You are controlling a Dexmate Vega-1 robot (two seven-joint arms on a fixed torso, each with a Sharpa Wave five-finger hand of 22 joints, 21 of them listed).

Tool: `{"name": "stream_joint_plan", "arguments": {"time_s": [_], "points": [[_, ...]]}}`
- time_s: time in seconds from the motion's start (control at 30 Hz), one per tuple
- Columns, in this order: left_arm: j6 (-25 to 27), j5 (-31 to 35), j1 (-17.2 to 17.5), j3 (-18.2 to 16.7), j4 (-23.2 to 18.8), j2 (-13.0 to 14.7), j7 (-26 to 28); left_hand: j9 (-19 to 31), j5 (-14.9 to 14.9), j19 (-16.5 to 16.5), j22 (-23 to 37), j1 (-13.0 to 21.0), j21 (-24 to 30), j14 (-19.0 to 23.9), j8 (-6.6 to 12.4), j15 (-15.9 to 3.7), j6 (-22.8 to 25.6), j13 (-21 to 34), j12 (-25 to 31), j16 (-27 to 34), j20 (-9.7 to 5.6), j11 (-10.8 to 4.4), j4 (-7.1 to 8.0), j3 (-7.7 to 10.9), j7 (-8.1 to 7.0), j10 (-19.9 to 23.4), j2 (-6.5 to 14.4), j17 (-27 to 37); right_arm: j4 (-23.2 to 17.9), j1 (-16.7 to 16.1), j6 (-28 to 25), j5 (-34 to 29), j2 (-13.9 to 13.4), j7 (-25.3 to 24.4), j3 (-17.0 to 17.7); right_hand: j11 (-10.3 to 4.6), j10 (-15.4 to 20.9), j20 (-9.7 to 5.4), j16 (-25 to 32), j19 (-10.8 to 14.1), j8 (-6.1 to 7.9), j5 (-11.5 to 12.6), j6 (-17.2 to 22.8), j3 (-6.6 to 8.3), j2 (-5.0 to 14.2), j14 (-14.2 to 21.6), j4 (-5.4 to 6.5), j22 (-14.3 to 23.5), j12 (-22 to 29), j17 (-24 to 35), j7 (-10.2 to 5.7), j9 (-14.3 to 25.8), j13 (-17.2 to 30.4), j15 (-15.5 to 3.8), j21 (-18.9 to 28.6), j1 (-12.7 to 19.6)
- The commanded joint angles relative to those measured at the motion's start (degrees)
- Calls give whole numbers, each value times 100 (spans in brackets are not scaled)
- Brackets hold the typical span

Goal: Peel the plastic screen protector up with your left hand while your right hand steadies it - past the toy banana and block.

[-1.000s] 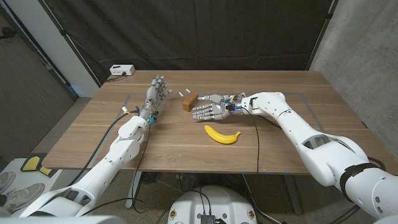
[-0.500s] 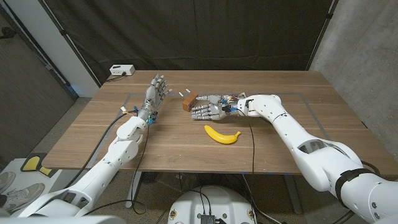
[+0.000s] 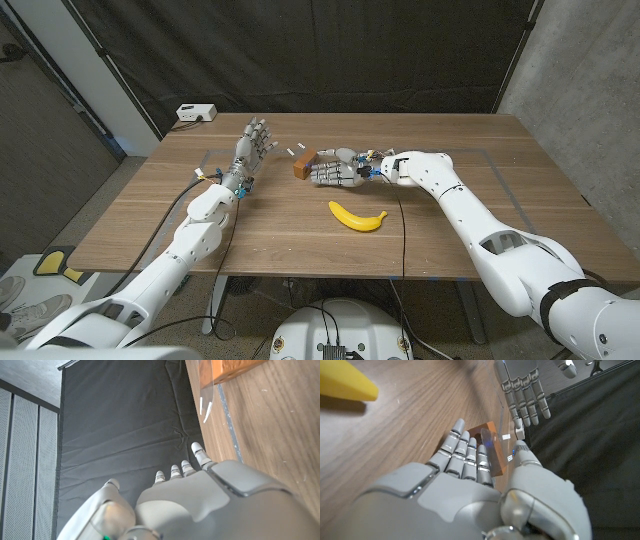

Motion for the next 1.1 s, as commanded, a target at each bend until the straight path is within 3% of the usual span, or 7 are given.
{"name": "stream_joint_plan", "arguments": {"time_s": [0.03,0.43,0.6,0.63,0.7,0.8,1.1], "points": [[-46,26,-21,35,5,-14,-40,21,36,-834,26,46,-13,-512,-7,9,-539,31,-7,-1,31,11,-12,-19,-2,-298,11,16,367,465,-361,-323,112,-291,-409,-70,455,-406,271,415,125,79,420,1,-58,596,-25,123,111,64,-56,18,24,-292,361,491],[-24,15,44,25,-15,-24,43,21,38,-832,27,50,-34,-503,-4,10,-522,31,-12,1,28,14,-12,-34,4,-296,9,16,999,822,-426,-722,529,-715,-430,-186,1422,-604,712,905,301,198,1292,-108,-315,1545,25,360,243,109,-199,7,25,-608,999,1032],[19,21,14,65,47,-35,7,21,40,-829,27,52,-44,-513,-8,9,-526,31,-12,-4,28,2,-13,-41,3,-290,8,16,729,651,-399,-855,728,-1429,-205,-373,2401,-780,1742,1167,352,260,2003,-491,-418,2458,70,796,455,703,-368,22,150,-1031,1745,1475],[24,10,-1,73,74,-43,-22,21,40,-827,27,52,-44,-513,-8,8,-526,31,-13,-4,28,2,-13,-42,4,-292,8,16,675,597,-349,-862,779,-1589,-131,-439,3065,-782,2483,1178,332,276,2359,-740,-385,2735,93,1198,734,1283,-378,67,326,-1160,2298,1802],[35,20,-24,89,108,-48,-30,21,41,-833,27,53,-51,-520,-10,7,-530,31,-17,-7,23,-6,-13,-45,2,-299,8,16,479,427,-177,-907,869,-1951,-8,-586,3762,-736,3217,1095,417,277,3015,-909,-258,3085,94,1607,1136,1856,-480,130,591,-1199,2910,2199],[46,34,-48,103,138,-52,-29,21,41,-835,28,53,-58,-524,-14,5,-538,32,-20,-9,25,15,-13,-49,2,-306,8,16,329,265,82,-932,932,-2199,86,-768,4493,-695,3941,1144,600,185,3864,-974,49,3399,95,1392,1721,2521,-626,235,1048,-1200,3325,2731],[92,78,-122,166,191,-67,-37,21,43,-831,29,57,-75,-531,-20,9,-551,33,-26,-12,16,19,-13,-60,0,-314,8,16,93,-95,1319,-919,768,-1897,121,-896,4905,-793,4555,1288,746,122,4378,-1006,124,3734,85,1259,2360,3340,-372,429,1707,-1200,3879,3169]]}}
